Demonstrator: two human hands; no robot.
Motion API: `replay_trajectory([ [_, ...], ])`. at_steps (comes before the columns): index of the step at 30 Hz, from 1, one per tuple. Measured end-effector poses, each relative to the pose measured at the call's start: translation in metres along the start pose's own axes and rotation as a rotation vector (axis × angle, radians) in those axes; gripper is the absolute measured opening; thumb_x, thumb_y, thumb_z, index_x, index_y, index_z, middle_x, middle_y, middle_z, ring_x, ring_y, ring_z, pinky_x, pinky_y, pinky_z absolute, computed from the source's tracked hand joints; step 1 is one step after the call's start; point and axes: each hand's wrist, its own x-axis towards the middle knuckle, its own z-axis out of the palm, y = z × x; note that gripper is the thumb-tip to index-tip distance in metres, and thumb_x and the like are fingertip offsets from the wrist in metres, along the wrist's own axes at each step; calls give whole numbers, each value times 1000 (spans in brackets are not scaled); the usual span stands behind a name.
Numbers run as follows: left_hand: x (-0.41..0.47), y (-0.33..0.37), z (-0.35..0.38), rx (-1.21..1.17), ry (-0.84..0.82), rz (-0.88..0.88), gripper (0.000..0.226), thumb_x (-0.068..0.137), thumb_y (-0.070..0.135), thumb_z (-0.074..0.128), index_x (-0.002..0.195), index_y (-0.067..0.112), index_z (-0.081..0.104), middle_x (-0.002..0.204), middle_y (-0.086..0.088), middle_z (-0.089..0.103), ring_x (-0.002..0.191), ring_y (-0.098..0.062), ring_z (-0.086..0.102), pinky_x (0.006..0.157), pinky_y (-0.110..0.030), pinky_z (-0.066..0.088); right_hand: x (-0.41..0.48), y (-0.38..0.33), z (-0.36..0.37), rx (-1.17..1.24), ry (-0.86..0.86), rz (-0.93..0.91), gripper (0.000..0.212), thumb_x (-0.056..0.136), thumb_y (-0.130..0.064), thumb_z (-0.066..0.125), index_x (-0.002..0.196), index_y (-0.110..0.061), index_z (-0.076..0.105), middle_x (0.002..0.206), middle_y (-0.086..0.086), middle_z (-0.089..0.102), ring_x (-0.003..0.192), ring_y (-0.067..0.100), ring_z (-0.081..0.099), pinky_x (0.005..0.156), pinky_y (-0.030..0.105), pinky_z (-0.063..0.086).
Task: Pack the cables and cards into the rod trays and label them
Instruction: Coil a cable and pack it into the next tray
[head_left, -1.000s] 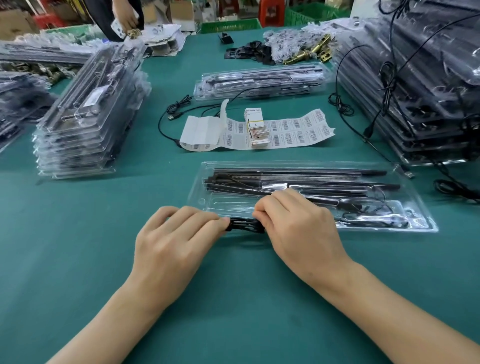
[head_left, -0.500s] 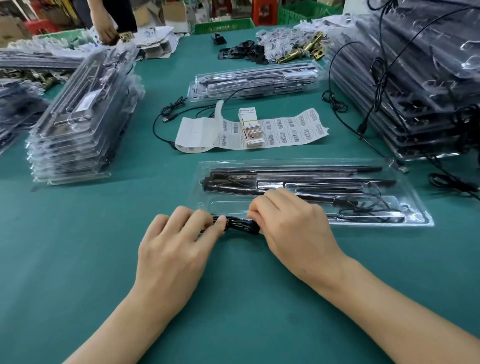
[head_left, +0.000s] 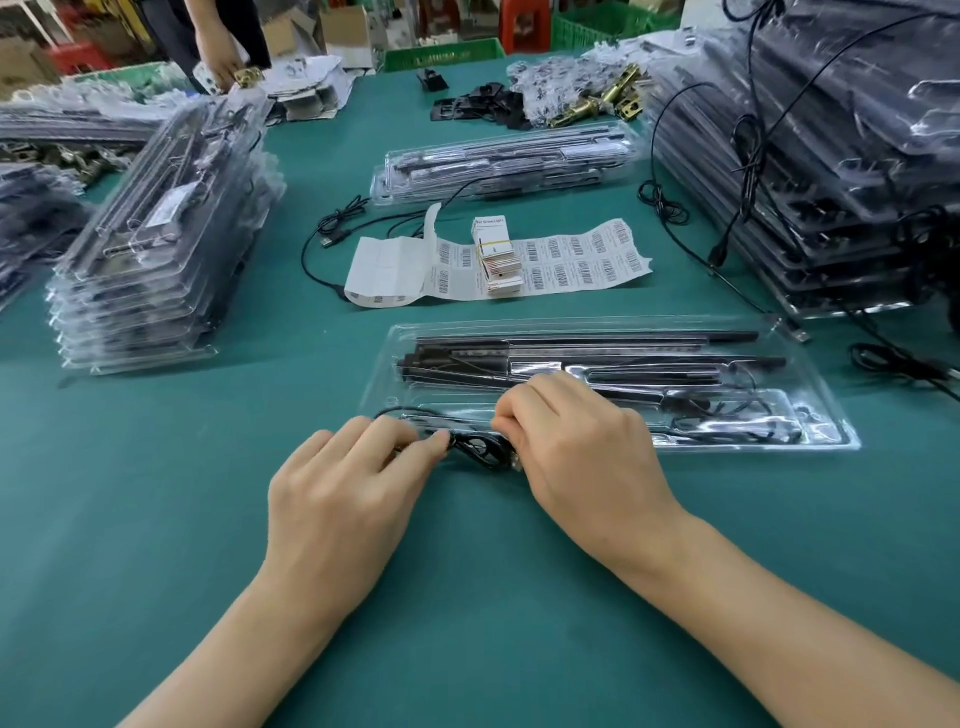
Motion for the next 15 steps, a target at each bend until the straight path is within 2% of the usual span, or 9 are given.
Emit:
replay_trajectory([
  [3, 3, 0, -1, -7, 9, -34, 16, 94, 19, 75, 78, 22, 76, 67, 4, 61, 52, -20, 53, 45, -34, 40, 0, 0, 0, -14, 9, -7, 24, 103, -20, 58, 81, -13, 65, 75, -3, 58, 71, 17, 57, 41, 33, 43],
  [6, 2, 4, -4, -4, -33, -4, 11, 92, 14, 75, 86, 22, 79, 78, 6, 69, 61, -20, 63, 50, -33, 45, -1, 0, 0, -21, 8, -10, 25, 102, -20, 59, 79, -13, 65, 73, -3, 57, 70, 17, 56, 40, 32, 41],
  [8, 1, 9, -7, -7, -76, 9, 10, 95, 17, 72, 89, 21, 78, 85, 7, 72, 70, -19, 67, 55, -32, 48, -2, 0, 0, -23, -2, -13, 25, 103, -21, 58, 80, -13, 64, 74, -3, 57, 71, 16, 56, 40, 33, 43],
  [11, -3, 18, -13, -50, -177, -12, 17, 100, 24, 63, 104, 16, 78, 100, 5, 73, 90, -19, 70, 75, -30, 51, -1, 0, 0, -25, -8, -15, 25, 104, -21, 57, 81, -13, 64, 75, -3, 57, 72, 17, 57, 41, 34, 44],
  [15, -15, 20, -23, -258, -242, -127, 30, 97, 18, 60, 122, 11, 74, 128, 3, 70, 118, -13, 67, 101, -27, 49, -2, 0, 1, -39, 7, -11, 25, 103, -21, 58, 80, -14, 64, 75, -4, 56, 71, 16, 57, 42, 34, 44],
])
